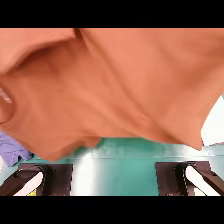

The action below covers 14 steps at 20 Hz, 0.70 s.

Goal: Fold the shirts.

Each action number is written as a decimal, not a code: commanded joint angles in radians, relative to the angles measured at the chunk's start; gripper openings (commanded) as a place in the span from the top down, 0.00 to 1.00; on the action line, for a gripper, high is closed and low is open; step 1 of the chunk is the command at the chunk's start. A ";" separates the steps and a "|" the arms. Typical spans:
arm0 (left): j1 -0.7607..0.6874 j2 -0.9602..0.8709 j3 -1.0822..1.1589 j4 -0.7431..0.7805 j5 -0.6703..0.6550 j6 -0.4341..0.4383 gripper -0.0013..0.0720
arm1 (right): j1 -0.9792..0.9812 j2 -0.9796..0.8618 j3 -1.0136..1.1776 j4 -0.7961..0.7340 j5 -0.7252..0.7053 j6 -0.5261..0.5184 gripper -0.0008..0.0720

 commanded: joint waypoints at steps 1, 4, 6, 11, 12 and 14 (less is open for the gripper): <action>0.001 -0.244 0.006 0.000 -0.194 0.000 0.95 | 0.088 -0.120 -0.171 -0.027 0.022 -0.002 0.97; 0.001 -0.511 0.006 0.000 -0.293 -0.001 0.95 | 0.173 -0.260 -0.335 -0.130 -0.037 -0.001 0.97; 0.001 -0.679 0.006 0.000 -0.305 -0.005 0.95 | 0.197 -0.371 -0.394 -0.133 -0.087 -0.001 0.97; 0.001 -0.944 0.006 0.002 -0.267 -0.018 0.95 | 0.204 -0.582 -0.417 -0.115 -0.199 0.002 0.97; 0.001 -0.951 0.004 0.002 -0.248 -0.018 0.95 | 0.203 -0.595 -0.417 -0.116 -0.216 0.001 0.97; 0.001 -0.945 0.004 0.002 -0.227 -0.026 0.95 | 0.203 -0.595 -0.411 -0.117 -0.233 0.000 0.97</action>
